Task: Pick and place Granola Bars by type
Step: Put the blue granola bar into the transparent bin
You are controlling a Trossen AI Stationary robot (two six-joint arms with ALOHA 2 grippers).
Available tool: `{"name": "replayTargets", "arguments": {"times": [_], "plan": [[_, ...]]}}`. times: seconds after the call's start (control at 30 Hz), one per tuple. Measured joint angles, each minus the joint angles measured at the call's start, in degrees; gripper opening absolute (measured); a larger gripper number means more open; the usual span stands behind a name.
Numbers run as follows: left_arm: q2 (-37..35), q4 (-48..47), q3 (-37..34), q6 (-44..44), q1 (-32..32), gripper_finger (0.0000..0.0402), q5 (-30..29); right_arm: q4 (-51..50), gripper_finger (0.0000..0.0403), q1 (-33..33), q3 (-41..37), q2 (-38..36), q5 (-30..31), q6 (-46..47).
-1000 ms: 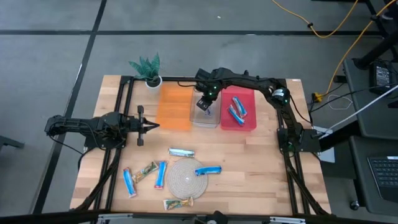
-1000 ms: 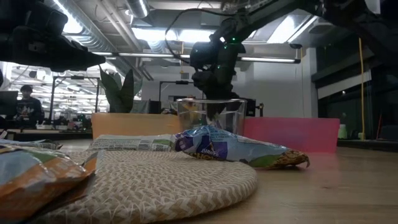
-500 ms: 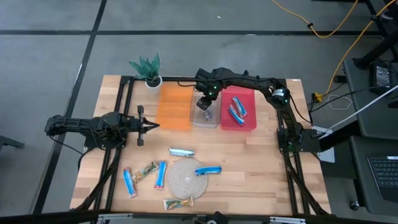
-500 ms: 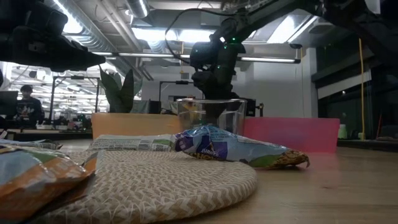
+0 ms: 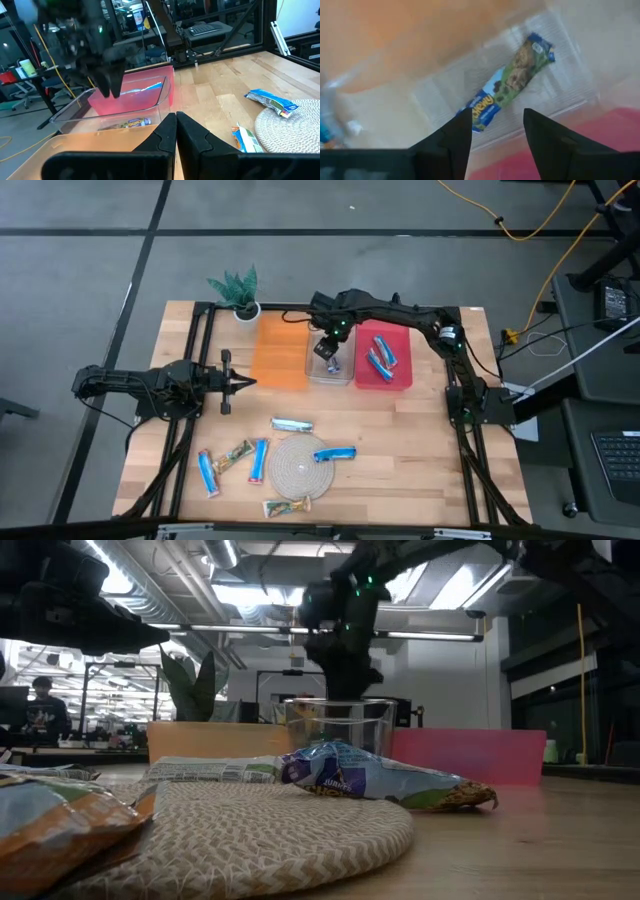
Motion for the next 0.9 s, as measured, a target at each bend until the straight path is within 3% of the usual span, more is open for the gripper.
{"name": "replayTargets", "arguments": {"times": [0.4,0.57,0.9], "plan": [[0.00,0.00,-0.01,-0.01,0.00,0.0004,0.00,-5.53,0.0181,12.03,13.57,-0.04,7.61,0.34],[0.01,0.00,0.00,0.00,0.00,0.0004,0.00,-5.59,0.0181,19.42,14.85,-0.04,8.57,2.86],[0.01,0.00,-0.01,0.00,0.00,0.0004,0.00,-10.53,0.0181,35.92,14.85,-0.04,17.41,10.80]]}}
